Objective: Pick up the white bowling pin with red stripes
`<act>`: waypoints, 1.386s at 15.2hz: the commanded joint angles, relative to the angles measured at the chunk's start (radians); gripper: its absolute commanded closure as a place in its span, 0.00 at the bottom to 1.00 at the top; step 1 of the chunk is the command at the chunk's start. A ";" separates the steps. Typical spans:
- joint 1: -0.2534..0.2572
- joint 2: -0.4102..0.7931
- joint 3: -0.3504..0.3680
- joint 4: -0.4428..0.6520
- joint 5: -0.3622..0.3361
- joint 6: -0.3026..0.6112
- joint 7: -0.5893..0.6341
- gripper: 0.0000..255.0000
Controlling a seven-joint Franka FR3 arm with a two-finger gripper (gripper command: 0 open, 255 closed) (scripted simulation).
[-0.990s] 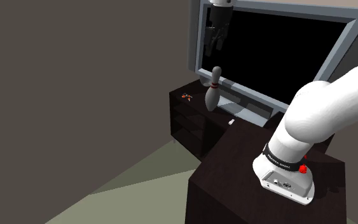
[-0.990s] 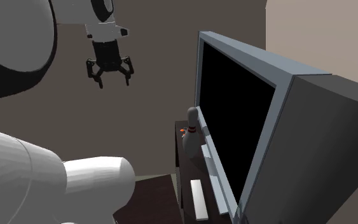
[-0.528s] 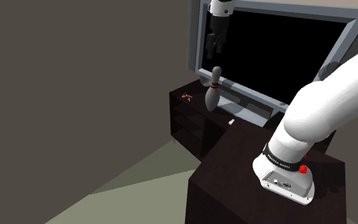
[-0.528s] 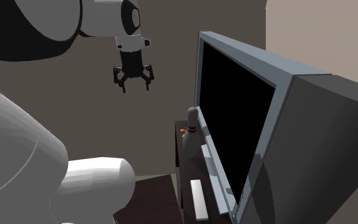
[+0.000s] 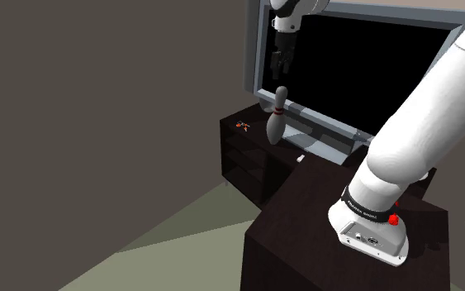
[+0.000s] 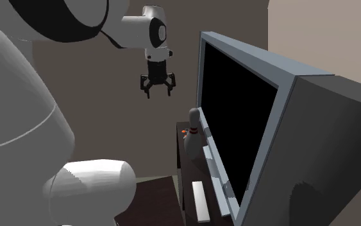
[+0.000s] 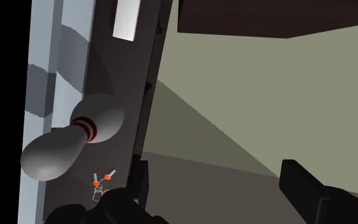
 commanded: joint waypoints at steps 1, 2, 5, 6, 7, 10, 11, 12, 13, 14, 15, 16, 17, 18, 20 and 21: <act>-0.009 0.080 -0.026 0.047 0.022 0.019 -0.050 0.00; -0.016 0.118 -0.037 0.073 0.035 0.024 -0.075 0.00; -0.041 0.235 -0.063 0.157 0.078 0.032 -0.149 0.00; -0.052 0.275 -0.069 0.188 0.094 0.032 -0.173 0.00; -0.064 0.315 -0.074 0.220 0.110 0.032 -0.196 0.00; -0.106 0.438 -0.081 0.326 0.157 0.022 -0.261 0.00; -0.122 0.479 -0.081 0.364 0.172 0.017 -0.280 0.00; -0.138 0.521 -0.081 0.404 0.186 0.010 -0.299 0.00; -0.156 0.563 -0.079 0.446 0.199 0.002 -0.316 0.00; -0.175 0.605 -0.076 0.490 0.212 -0.008 -0.332 0.00; -0.194 0.647 -0.073 0.537 0.224 -0.019 -0.346 0.00; -0.213 0.691 -0.070 0.585 0.235 -0.031 -0.360 0.00; -0.233 0.735 -0.066 0.637 0.246 -0.045 -0.372 0.00; -0.247 0.763 -0.062 0.671 0.251 -0.054 -0.378 0.00; -0.248 0.773 -0.059 0.659 0.255 -0.033 -0.380 0.00; -0.249 0.778 -0.058 0.654 0.257 -0.022 -0.381 0.00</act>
